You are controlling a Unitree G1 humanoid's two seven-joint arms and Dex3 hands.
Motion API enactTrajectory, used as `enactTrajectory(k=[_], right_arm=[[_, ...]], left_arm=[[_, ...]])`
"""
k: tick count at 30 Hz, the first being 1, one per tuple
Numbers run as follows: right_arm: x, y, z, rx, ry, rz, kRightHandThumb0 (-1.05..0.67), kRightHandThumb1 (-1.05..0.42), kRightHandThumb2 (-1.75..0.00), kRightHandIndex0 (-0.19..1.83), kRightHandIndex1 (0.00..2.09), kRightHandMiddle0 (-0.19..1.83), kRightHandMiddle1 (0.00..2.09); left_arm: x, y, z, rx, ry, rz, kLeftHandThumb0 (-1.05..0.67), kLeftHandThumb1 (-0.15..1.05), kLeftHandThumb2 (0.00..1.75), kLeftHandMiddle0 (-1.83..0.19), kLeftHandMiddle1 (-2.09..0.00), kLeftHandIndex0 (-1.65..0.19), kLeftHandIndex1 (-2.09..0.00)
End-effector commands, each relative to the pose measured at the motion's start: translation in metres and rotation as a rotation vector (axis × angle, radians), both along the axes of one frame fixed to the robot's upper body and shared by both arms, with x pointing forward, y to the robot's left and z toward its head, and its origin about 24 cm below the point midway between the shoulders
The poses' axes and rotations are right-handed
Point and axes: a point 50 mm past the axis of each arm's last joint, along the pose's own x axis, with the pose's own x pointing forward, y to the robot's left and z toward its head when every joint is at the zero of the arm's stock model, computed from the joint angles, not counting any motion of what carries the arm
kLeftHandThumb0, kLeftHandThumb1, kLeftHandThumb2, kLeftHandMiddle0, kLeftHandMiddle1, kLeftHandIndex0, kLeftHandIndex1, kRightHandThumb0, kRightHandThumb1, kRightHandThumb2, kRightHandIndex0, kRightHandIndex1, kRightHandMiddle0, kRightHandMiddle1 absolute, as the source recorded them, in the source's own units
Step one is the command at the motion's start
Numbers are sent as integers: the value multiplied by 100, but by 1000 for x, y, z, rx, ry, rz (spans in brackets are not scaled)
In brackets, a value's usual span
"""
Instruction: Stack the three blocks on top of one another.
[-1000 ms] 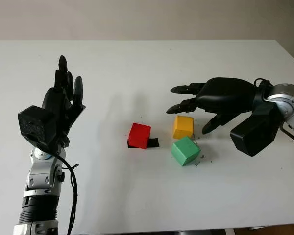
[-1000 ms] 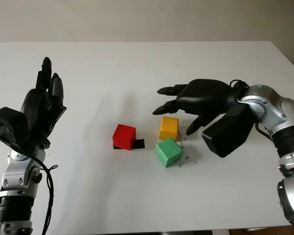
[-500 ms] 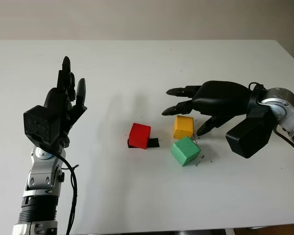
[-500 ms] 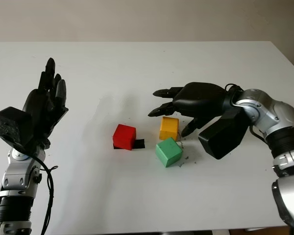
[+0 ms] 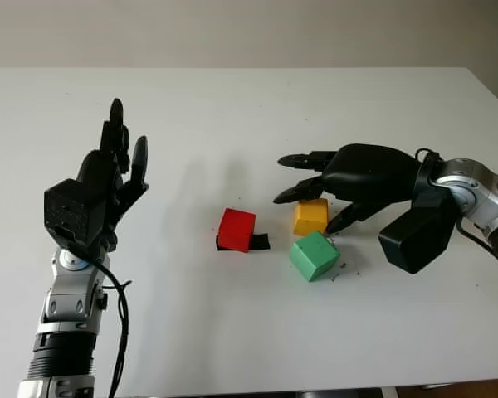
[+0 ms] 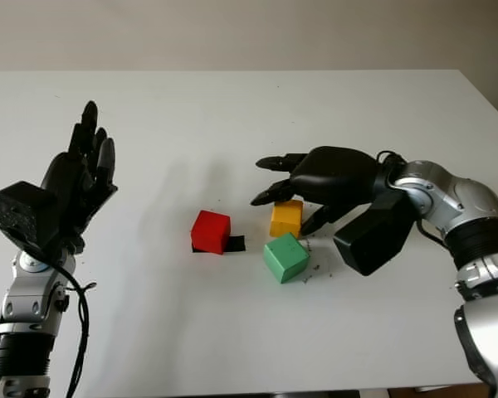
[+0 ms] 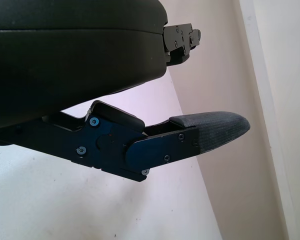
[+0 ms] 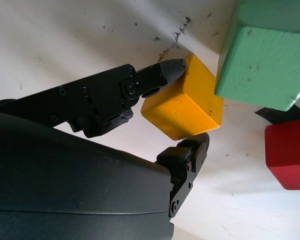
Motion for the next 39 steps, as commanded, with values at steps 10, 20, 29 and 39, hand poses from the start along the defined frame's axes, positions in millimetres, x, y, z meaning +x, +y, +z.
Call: enactTrajectory(k=[10,20,29,39], right_arm=[[1,-1,4,23,-43,17,-35,-92,-5,21,7,48,117],[8,-4,15,23,-102,-19,-39,-93,-6,26,7,43,132],[22,1,41,126,-120,-107,-40,-94,-6,29,8,43,132],[30,20,82,152,-109,-144,-37,-94,-5,31,7,47,116]], left_arm=[[-4,0,2,-10,1,-4,-80,105,67,14,-5,15,-5],[-4,-1,1,-21,13,-10,-80,105,66,14,-5,15,-5],[-5,-2,1,-3,13,-15,-81,105,66,14,-5,15,-5],[-6,-2,0,3,11,-21,-81,105,64,15,-5,16,-5]])
